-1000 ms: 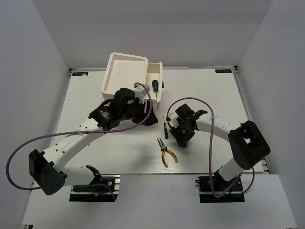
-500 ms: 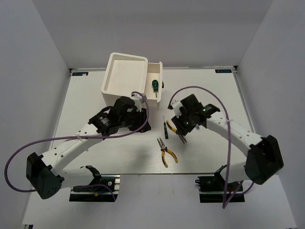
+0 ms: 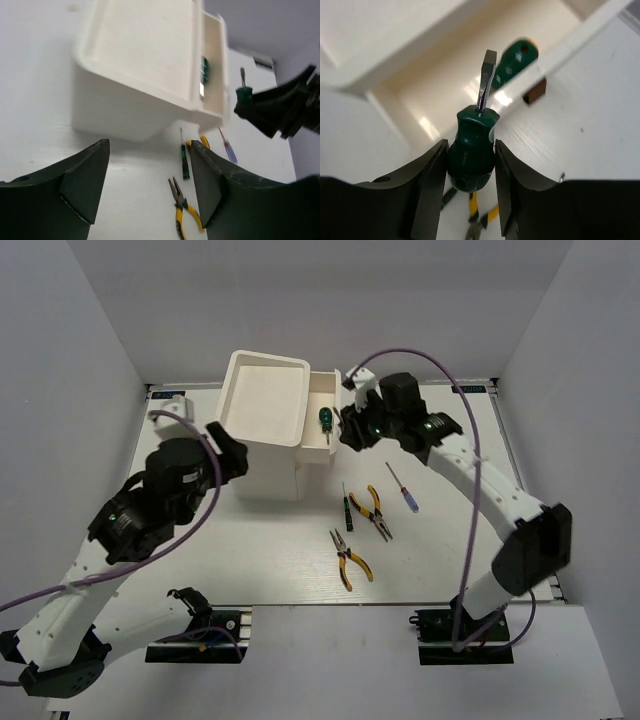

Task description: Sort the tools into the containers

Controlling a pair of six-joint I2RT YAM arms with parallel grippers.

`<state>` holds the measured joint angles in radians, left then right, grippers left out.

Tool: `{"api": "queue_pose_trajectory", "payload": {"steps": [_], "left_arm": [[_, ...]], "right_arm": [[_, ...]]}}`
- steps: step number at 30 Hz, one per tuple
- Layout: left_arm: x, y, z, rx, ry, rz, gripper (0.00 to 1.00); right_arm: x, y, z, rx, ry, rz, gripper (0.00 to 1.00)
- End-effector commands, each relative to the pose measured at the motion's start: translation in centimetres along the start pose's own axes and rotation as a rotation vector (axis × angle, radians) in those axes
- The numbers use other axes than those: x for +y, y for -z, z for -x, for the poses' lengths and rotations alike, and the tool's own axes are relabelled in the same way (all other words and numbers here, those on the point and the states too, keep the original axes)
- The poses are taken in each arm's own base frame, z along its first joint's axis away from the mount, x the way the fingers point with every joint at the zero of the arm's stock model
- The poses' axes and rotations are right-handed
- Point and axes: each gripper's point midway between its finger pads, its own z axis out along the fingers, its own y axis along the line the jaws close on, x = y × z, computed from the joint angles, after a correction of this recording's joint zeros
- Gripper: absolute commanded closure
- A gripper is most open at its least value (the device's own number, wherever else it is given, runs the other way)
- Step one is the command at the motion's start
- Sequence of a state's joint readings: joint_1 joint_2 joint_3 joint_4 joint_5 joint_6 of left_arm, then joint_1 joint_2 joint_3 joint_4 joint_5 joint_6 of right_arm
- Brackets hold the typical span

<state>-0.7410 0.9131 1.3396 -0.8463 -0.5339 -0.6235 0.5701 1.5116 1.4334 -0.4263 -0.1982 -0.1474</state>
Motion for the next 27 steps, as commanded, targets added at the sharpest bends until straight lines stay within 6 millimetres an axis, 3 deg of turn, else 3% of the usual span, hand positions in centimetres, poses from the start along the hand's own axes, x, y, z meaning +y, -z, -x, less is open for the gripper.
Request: {"api": "queue_pose_trajectory", "payload": {"steps": [1, 3, 6, 8, 14, 17, 18, 19, 21, 22, 24, 27], "left_arm": [[7.3, 1.9, 1.3, -0.103, 0.058, 0.372, 0.23], [8.3, 2.2, 1.8, -0.138, 0.071, 0.422, 0.21], [8.8, 2.4, 1.4, -0.149, 0.096, 0.429, 0.21], [8.9, 2.6, 1.4, -0.163, 0.132, 0.419, 0.21], [9.7, 2.0, -1.4, -0.114, 0.132, 0.421, 0.21], [10.1, 1.3, -2.3, -0.105, 0.107, 0.446, 0.16], [9.9, 1.0, -2.3, -0.105, 0.107, 0.446, 0.15], [10.0, 0.8, -2.3, -0.108, 0.097, 0.461, 0.13], [9.8, -0.2, -2.3, -0.114, 0.087, 0.486, 0.10], [9.8, -0.6, -2.5, -0.119, 0.082, 0.495, 0.09], [9.9, -1.3, -2.2, -0.132, 0.090, 0.509, 0.09], [9.8, -2.3, -1.5, -0.155, 0.111, 0.517, 0.09]], "right_arm": [[0.7, -2.0, 7.5, -0.202, -0.073, 0.074, 1.00], [0.0, -3.7, 9.3, -0.218, -0.098, 0.078, 1.00], [-0.7, -5.3, 9.9, -0.209, -0.117, 0.076, 1.00], [-0.7, -5.5, 10.3, -0.208, -0.114, 0.077, 1.00], [-0.5, -5.2, 9.6, -0.209, -0.120, 0.079, 1.00], [-0.3, -6.0, 10.1, -0.211, -0.142, 0.097, 1.00], [-0.3, -6.8, 9.5, -0.190, -0.154, 0.100, 0.95], [-0.6, -7.3, 9.5, -0.184, -0.165, 0.095, 0.72], [-0.7, -7.8, 9.3, -0.172, -0.195, 0.107, 0.58], [-0.6, -7.9, 9.1, -0.168, -0.189, 0.108, 0.42], [-0.3, -7.6, 8.9, -0.167, -0.180, 0.129, 0.34], [0.2, -5.9, 9.9, -0.203, -0.154, 0.137, 0.31]]}}
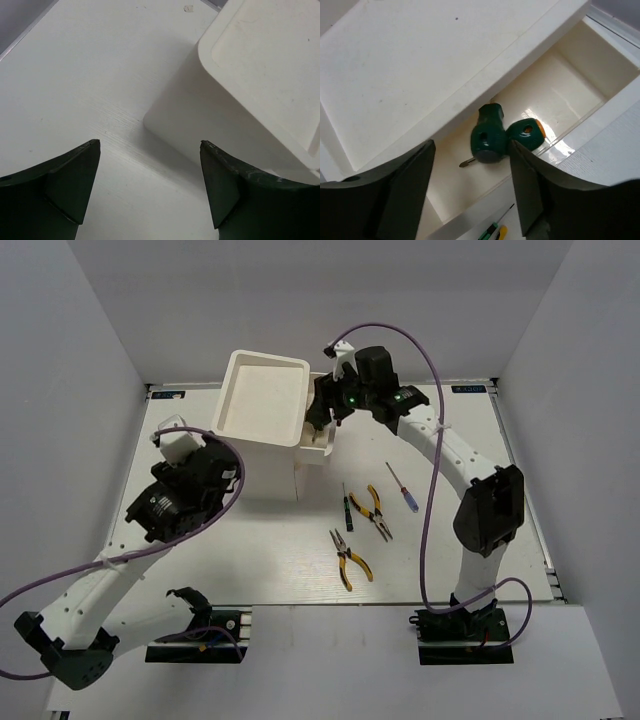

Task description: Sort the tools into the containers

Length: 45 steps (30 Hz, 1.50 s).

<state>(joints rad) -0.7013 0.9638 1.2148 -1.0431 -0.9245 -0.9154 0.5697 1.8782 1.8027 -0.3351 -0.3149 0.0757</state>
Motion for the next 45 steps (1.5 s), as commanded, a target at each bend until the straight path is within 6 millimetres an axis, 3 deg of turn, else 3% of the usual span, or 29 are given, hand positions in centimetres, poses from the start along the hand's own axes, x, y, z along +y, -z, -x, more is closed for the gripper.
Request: {"api": "queue_pose_trajectory", "payload": {"steps": [1, 4, 5, 6, 7, 8, 9, 11, 12, 13, 14, 15, 16, 19, 21, 22, 24, 25, 27, 28, 30, 32, 33, 35, 43, 45], "left_arm": [[-0.6, -1.1, 1.5, -0.054, 0.076, 0.012, 0.10], [-2.6, -1.6, 3.5, -0.064, 0.095, -0.056, 0.18], [-3.6, -2.1, 3.9, -0.060, 0.083, -0.075, 0.27], [-5.2, -1.9, 5.9, -0.073, 0.115, -0.137, 0.32], [-5.8, -2.0, 6.7, -0.078, 0.070, -0.155, 0.38], [-7.1, -3.2, 6.6, -0.059, 0.030, -0.163, 0.45], [-8.2, -3.3, 8.7, -0.072, 0.012, -0.207, 0.48], [-8.6, -5.0, 9.2, -0.034, -0.025, -0.183, 0.53], [-9.2, -5.2, 10.8, -0.031, -0.007, -0.200, 0.54], [-8.2, -7.7, 10.7, -0.001, -0.022, -0.145, 0.54], [-7.8, -8.5, 11.1, 0.009, -0.019, -0.144, 0.55], [-8.0, -9.0, 11.6, 0.025, -0.002, -0.174, 0.55], [-6.2, -10.4, 12.3, 0.033, 0.020, -0.130, 0.55], [-4.8, -13.5, 11.3, 0.123, 0.063, -0.127, 0.64], [-3.6, -15.6, 10.4, 0.165, 0.102, -0.159, 0.70], [-3.5, -16.6, 9.7, 0.190, 0.111, -0.173, 0.71], [-3.6, -18.6, 8.2, 0.251, 0.141, -0.229, 0.75], [-4.2, -19.0, 7.6, 0.268, 0.143, -0.258, 0.78], [-4.8, -19.6, 6.6, 0.306, 0.150, -0.308, 0.82], [-5.3, -19.9, 5.6, 0.339, 0.153, -0.342, 0.83], [-5.8, -19.9, 5.0, 0.350, 0.134, -0.386, 0.83], [-6.6, -19.9, 3.4, 0.409, 0.132, -0.452, 0.83], [-7.2, -19.7, 3.7, 0.395, 0.099, -0.504, 0.83], [-8.1, -19.2, 2.5, 0.443, 0.073, -0.560, 0.84], [-8.2, -17.8, -0.8, 0.540, 0.035, -0.640, 0.84], [-8.2, -17.3, -0.8, 0.536, 0.027, -0.653, 0.84]], "right_arm": [[1.7, 3.7, 5.0, -0.148, 0.061, 0.031, 0.36], [1.4, 5.3, 5.2, -0.176, 0.076, 0.010, 0.54], [1.4, 6.3, 5.6, -0.194, 0.083, 0.000, 0.78], [1.4, 6.9, 5.5, -0.201, 0.093, -0.009, 0.93], [0.3, 7.0, 4.7, -0.189, 0.081, -0.043, 1.00], [0.0, 7.7, 4.6, -0.193, 0.093, -0.062, 1.00], [-0.9, 7.6, 2.9, -0.159, 0.090, -0.082, 1.00], [-2.4, 8.1, 1.6, -0.126, 0.078, -0.122, 1.00], [-2.6, 8.2, 0.9, -0.108, 0.067, -0.130, 0.97], [-3.1, 8.1, -0.3, -0.077, 0.083, -0.140, 0.83], [-3.9, 8.4, -0.9, -0.062, 0.073, -0.152, 0.70], [-4.3, 8.3, -1.7, -0.043, 0.068, -0.158, 0.61], [-4.4, 8.1, -3.1, 0.003, 0.067, -0.147, 0.59], [-5.9, 7.1, -5.3, 0.077, 0.025, -0.153, 0.65], [-6.5, 6.7, -5.9, 0.093, 0.019, -0.152, 0.76], [-6.9, 5.8, -6.7, 0.118, 0.013, -0.143, 0.87], [-6.8, 5.2, -6.3, 0.113, 0.016, -0.125, 0.94], [-6.8, 4.1, -6.7, 0.127, 0.005, -0.093, 0.96], [-6.4, 3.3, -5.5, 0.114, 0.003, -0.061, 0.98], [-5.7, 2.2, -6.2, 0.134, -0.014, 0.005, 0.99], [-4.5, 1.4, -4.6, 0.108, -0.032, 0.086, 0.99], [-4.2, 0.1, -4.7, 0.113, -0.053, 0.121, 0.99], [-3.7, 0.2, -3.1, 0.083, -0.036, 0.142, 1.00], [-3.3, -0.5, -2.4, 0.068, -0.022, 0.164, 1.00], [-1.5, -1.8, -1.0, 0.061, -0.004, 0.248, 1.00], [-0.9, -2.2, -0.9, 0.063, -0.025, 0.258, 1.00]]}}
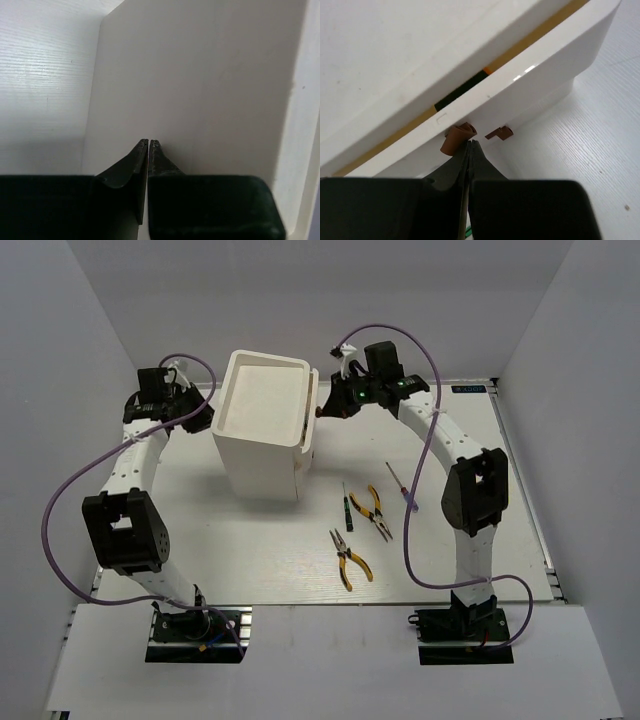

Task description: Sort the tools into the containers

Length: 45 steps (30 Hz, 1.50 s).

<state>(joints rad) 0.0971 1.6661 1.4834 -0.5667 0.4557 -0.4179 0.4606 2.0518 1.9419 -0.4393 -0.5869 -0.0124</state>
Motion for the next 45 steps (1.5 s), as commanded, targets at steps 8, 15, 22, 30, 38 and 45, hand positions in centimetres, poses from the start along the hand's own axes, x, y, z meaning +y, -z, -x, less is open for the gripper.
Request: {"api": "queue_pose_trajectory", "payload": {"steps": [8, 15, 22, 30, 38, 45], "left_arm": [[-3.1, 2.5, -2.1, 0.038, -0.051, -0.125, 0.84], [-3.1, 3.1, -3.5, 0.057, -0.044, -0.139, 0.84], [-3.1, 3.8, -4.3, 0.054, -0.017, -0.127, 0.76], [-2.1, 4.4, -5.0, 0.064, 0.016, -0.079, 0.42], [-1.3, 5.4, -5.0, 0.049, 0.027, -0.023, 0.17], [1.0, 6.5, -4.9, 0.029, 0.062, 0.134, 0.08]], "right_arm": [[4.1, -2.9, 1.3, -0.011, -0.019, 0.154, 1.00], [4.3, -3.8, 0.7, 0.001, -0.016, 0.151, 1.00], [1.1, -2.7, -0.7, 0.039, 0.112, 0.021, 0.49], [1.4, -4.4, -4.5, 0.040, 0.298, 0.210, 0.27], [-0.1, -5.1, -6.3, -0.062, 0.491, 0.286, 0.24], [-2.0, -4.0, -5.9, -0.122, 0.525, 0.247, 0.26]]}}
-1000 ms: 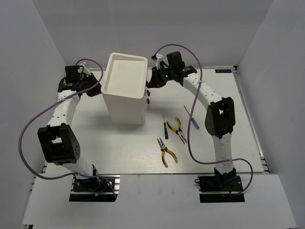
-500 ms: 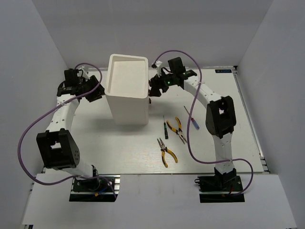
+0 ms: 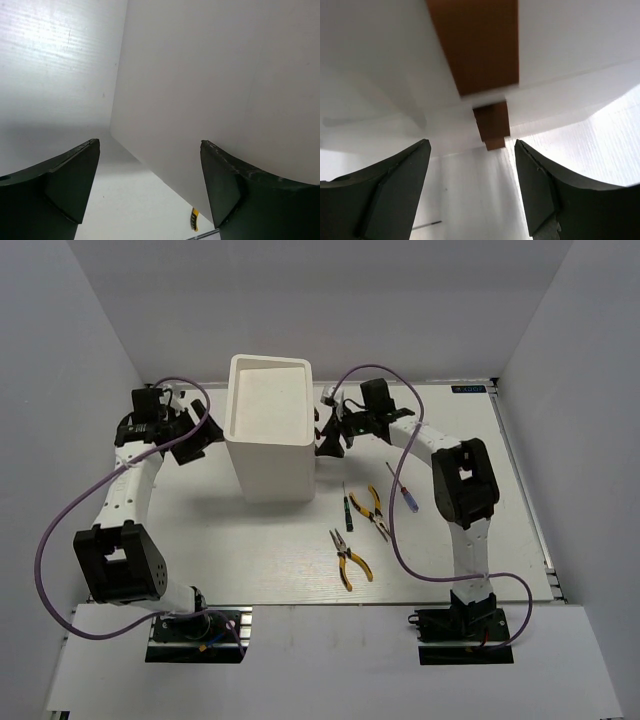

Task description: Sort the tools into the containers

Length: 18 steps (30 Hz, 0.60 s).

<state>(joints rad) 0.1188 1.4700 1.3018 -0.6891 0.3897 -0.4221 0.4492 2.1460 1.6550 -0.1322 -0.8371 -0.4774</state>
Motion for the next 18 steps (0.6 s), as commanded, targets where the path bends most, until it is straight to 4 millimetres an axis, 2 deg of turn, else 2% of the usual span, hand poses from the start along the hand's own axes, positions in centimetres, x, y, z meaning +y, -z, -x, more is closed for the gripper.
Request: {"api": "queue_pose_trajectory", "payload": {"steps": [1, 6, 7, 8, 10, 12, 18], "left_arm": [[-0.4, 2.6, 0.1, -0.033, 0.019, 0.041, 0.08], [0.4, 3.3, 0.0, -0.065, 0.061, 0.065, 0.07], [0.4, 3.3, 0.0, -0.065, 0.061, 0.065, 0.07], [0.4, 3.3, 0.0, -0.066, 0.071, 0.065, 0.07], [0.4, 3.3, 0.0, -0.066, 0.071, 0.065, 0.07], [0.7, 3.5, 0.0, -0.063, 0.080, 0.073, 0.07], [0.5, 3.8, -0.2, -0.059, 0.080, 0.065, 0.06]], "right_arm": [[-1.3, 1.7, 3.3, -0.120, 0.169, -0.044, 0.26], [-2.8, 3.6, 3.6, -0.192, 0.187, -0.016, 0.26], [-2.9, 3.4, 3.2, -0.199, 0.182, -0.006, 0.28], [-2.9, 3.4, 4.0, -0.234, 0.207, 0.009, 0.28], [-3.5, 3.4, 3.8, -0.244, 0.206, 0.018, 0.28], [-3.5, 3.4, 4.7, -0.273, 0.219, 0.055, 0.29], [-2.5, 2.9, 4.4, -0.290, 0.235, 0.130, 0.29]]}}
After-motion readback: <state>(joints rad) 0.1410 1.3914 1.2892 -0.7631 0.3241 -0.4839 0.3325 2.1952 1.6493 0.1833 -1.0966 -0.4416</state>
